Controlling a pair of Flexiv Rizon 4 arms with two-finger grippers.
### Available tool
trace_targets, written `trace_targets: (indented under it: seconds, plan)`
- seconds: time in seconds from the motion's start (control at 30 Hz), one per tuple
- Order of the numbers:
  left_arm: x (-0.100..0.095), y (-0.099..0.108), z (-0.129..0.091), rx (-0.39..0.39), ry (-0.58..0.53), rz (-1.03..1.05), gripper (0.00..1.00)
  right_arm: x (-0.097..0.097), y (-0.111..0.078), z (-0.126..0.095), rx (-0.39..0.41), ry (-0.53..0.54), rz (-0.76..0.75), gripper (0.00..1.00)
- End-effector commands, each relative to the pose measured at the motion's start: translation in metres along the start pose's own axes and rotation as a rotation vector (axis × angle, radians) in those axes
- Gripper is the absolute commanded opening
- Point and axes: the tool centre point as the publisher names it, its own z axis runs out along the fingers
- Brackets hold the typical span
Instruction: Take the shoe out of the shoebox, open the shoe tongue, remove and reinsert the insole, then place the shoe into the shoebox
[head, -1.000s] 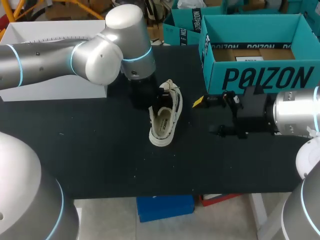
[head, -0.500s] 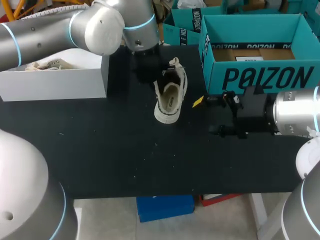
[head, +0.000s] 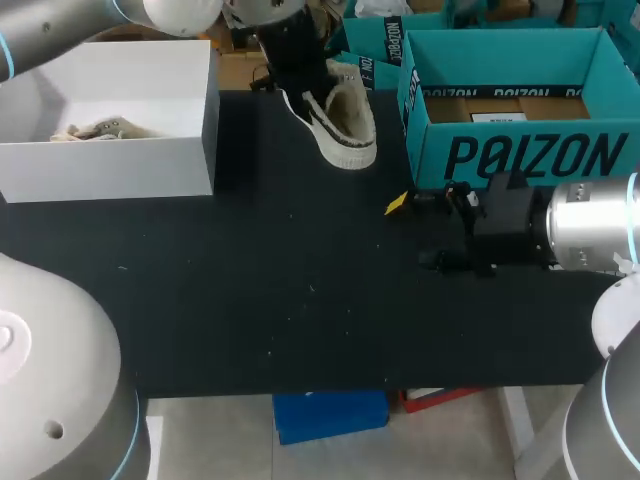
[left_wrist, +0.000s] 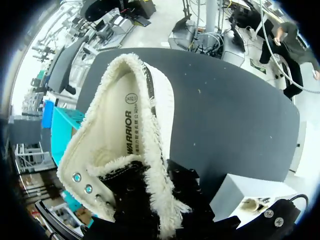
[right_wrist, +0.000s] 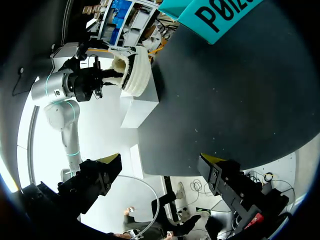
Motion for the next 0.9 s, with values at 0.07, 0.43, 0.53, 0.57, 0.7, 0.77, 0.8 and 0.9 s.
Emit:
trace_targets:
  seconds: [0.07, 0.43, 0.53, 0.57, 0.7, 0.77, 0.8, 0.9]
  plan:
    - [0.021, 0.042, -0.028, -0.057, -0.088, -0.674, 0.0, 0.0, 0.0, 0.001, -0.001, -0.001, 0.0, 1.0]
    - [0.109, 0.12, -0.056, -0.188, -0.198, -1.153, 0.0, 0.0, 0.0, 0.001, -0.001, -0.001, 0.0, 1.0]
    - [0.137, 0.135, -0.064, -0.205, -0.224, -1.244, 0.0, 0.0, 0.0, 0.001, -0.001, -0.001, 0.0, 1.0]
    - [0.146, 0.138, -0.067, -0.218, -0.226, -1.264, 0.0, 0.0, 0.0, 0.001, -0.001, -0.001, 0.0, 1.0]
    - [0.188, 0.158, -0.074, -0.273, -0.232, -1.368, 0.0, 0.0, 0.0, 0.001, -0.001, -0.001, 0.0, 1.0]
    - [0.205, 0.169, -0.074, -0.291, -0.228, -1.413, 0.0, 0.0, 0.0, 0.001, -0.001, -0.001, 0.0, 1.0]
    - [0.212, 0.172, -0.074, -0.303, -0.224, -1.423, 0.0, 0.0, 0.0, 0.001, -0.001, -0.001, 0.0, 1.0]
    - [0.226, 0.179, -0.074, -0.326, -0.208, -1.447, 0.0, 0.0, 0.0, 0.001, -0.001, -0.001, 0.0, 1.0]
